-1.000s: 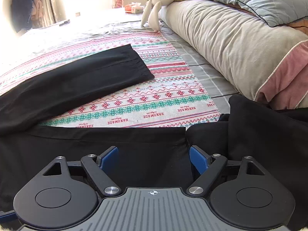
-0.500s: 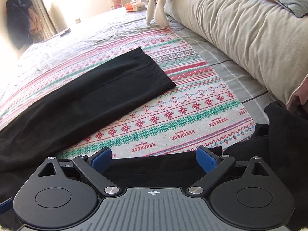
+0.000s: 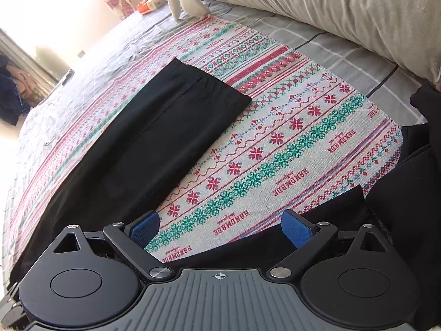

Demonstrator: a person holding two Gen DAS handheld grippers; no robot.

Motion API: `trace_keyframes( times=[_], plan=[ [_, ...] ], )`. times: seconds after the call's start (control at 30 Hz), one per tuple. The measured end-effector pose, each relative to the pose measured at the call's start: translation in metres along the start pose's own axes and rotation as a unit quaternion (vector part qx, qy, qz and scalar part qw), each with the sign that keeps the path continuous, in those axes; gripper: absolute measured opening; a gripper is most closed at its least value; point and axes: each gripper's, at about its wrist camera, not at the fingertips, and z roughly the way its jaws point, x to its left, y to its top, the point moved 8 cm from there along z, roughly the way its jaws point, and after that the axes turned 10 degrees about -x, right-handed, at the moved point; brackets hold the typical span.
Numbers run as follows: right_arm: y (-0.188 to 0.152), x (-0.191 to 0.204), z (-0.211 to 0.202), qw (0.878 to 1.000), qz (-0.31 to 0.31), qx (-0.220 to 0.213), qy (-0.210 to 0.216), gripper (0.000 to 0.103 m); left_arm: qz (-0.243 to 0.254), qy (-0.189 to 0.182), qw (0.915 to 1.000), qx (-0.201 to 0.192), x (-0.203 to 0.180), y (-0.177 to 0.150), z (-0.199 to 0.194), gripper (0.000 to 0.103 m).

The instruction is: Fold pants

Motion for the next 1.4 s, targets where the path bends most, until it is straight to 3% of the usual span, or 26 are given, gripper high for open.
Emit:
trace_keyframes(
  times=[0.2,0.33,0.53,0.63,0.73,0.9,1.0,1.03,1.13,1.2,1.23,1.4],
  plan=[
    [0.004,-0.001,0.022,1.0,0.015,-0.011,-0.013,0.096,0.065,-0.015,0.9975,-0.022,-0.014,0.031,0.061,0.103],
    [0.006,-0.006,0.034,0.999,0.035,-0.022,-0.018,0.097,0.103,-0.013,0.9945,-0.015,-0.016,0.044,0.102,0.103],
    [0.033,-0.004,0.061,0.992,-0.063,-0.092,-0.055,0.095,0.12,-0.024,0.9923,-0.021,-0.017,0.069,0.152,0.103],
    [0.047,-0.001,0.074,0.985,-0.097,-0.133,-0.059,0.087,0.125,-0.03,0.9915,-0.02,-0.019,0.081,0.176,0.103],
    [0.054,0.005,0.084,0.98,-0.109,-0.162,-0.038,0.072,0.108,-0.049,0.9928,-0.016,-0.023,0.094,0.201,0.101],
    [0.064,-0.001,0.091,0.972,-0.113,-0.2,-0.038,0.037,0.081,-0.098,0.9919,-0.011,-0.045,0.114,0.229,0.085],
    [0.068,-0.004,0.092,0.972,-0.099,-0.211,-0.038,0.023,0.093,-0.115,0.9888,-0.016,-0.064,0.122,0.239,0.078],
    [0.068,-0.004,0.093,0.971,-0.102,-0.214,-0.038,0.021,0.098,-0.124,0.9873,-0.016,-0.071,0.122,0.241,0.075],
    [0.068,-0.002,0.095,0.969,-0.108,-0.219,-0.034,0.014,0.11,-0.149,0.9826,-0.013,-0.088,0.127,0.246,0.05],
    [0.069,-0.004,0.096,0.97,-0.104,-0.219,-0.03,0.009,0.114,-0.151,0.9819,-0.01,-0.097,0.13,0.25,0.025],
    [0.07,-0.005,0.095,0.97,-0.098,-0.22,-0.029,0.008,0.117,-0.152,0.9814,-0.008,-0.102,0.132,0.255,0.018],
    [0.07,-0.003,0.092,0.969,-0.097,-0.225,-0.034,0.002,0.13,-0.134,0.9819,-0.034,-0.108,0.134,0.251,0.017]
  ],
)
